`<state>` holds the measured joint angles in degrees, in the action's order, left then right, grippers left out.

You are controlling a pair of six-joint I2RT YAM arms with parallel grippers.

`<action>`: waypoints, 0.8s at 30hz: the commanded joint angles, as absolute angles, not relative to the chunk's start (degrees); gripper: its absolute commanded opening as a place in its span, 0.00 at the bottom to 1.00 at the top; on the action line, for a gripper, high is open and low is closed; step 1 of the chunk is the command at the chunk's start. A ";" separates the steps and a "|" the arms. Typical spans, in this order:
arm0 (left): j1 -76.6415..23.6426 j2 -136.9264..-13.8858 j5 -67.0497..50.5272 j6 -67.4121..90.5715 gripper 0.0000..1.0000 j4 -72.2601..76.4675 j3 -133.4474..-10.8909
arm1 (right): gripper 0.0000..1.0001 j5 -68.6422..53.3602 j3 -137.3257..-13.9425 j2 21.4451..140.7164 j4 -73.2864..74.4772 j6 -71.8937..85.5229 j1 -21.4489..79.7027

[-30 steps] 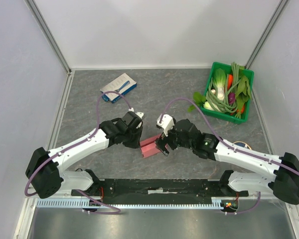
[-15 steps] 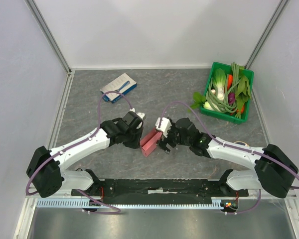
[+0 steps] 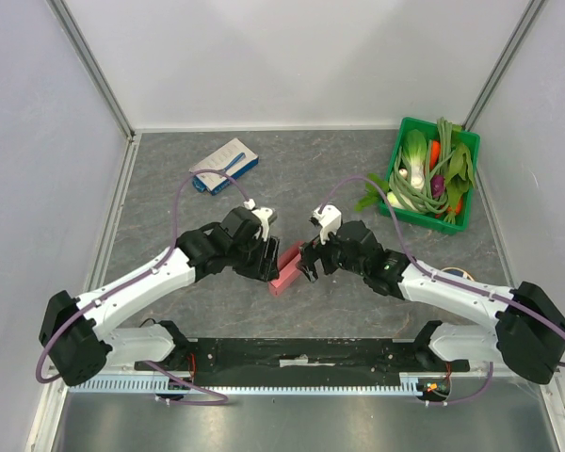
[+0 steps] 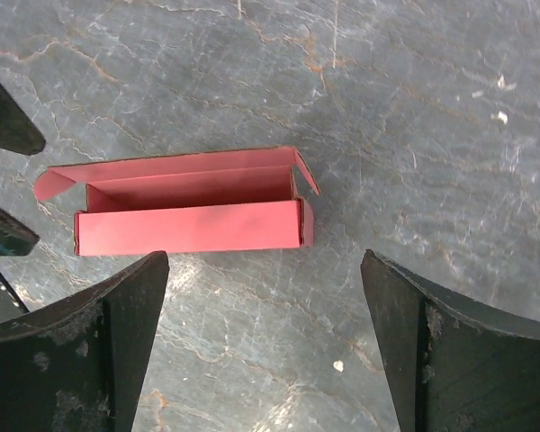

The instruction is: Fold the paper box

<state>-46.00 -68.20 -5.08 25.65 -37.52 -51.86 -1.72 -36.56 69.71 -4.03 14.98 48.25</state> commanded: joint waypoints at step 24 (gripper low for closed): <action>-37.18 -79.54 -33.05 22.23 0.48 -17.31 -50.01 | 0.37 -7.03 -32.61 75.49 -15.20 56.78 48.08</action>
<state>-37.19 -79.24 -28.23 22.61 -20.56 -51.31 -7.09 -32.34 74.81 -7.62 54.17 48.14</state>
